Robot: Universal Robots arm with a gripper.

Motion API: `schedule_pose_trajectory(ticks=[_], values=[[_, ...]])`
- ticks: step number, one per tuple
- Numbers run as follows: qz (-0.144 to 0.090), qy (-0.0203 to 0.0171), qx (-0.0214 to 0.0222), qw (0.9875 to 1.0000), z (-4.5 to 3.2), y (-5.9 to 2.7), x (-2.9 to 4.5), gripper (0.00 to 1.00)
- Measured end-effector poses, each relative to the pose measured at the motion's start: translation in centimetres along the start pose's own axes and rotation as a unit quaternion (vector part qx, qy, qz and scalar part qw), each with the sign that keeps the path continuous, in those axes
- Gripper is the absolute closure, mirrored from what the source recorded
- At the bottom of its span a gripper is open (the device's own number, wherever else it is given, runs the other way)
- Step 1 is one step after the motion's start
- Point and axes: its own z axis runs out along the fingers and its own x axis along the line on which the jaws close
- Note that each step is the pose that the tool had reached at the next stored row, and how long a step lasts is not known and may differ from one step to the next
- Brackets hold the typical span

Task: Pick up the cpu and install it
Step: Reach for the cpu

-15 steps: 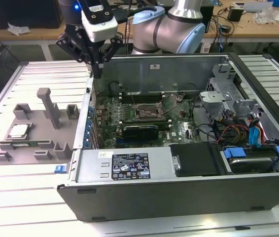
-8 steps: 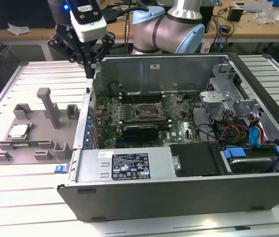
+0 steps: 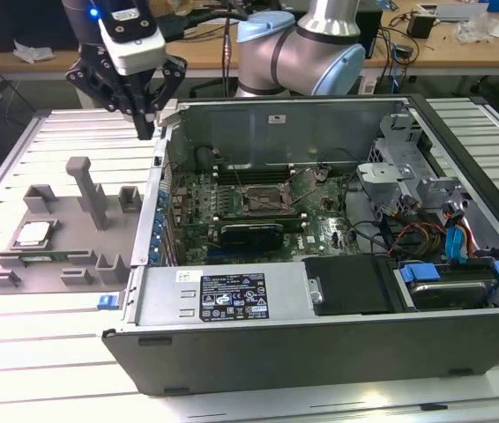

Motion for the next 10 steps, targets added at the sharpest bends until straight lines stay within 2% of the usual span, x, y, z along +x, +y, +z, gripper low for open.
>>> schedule_pose_trajectory(ticks=[10], values=[[0.0,-0.0038,-0.0003,1.0,-0.08,0.09,2.83,0.89]])
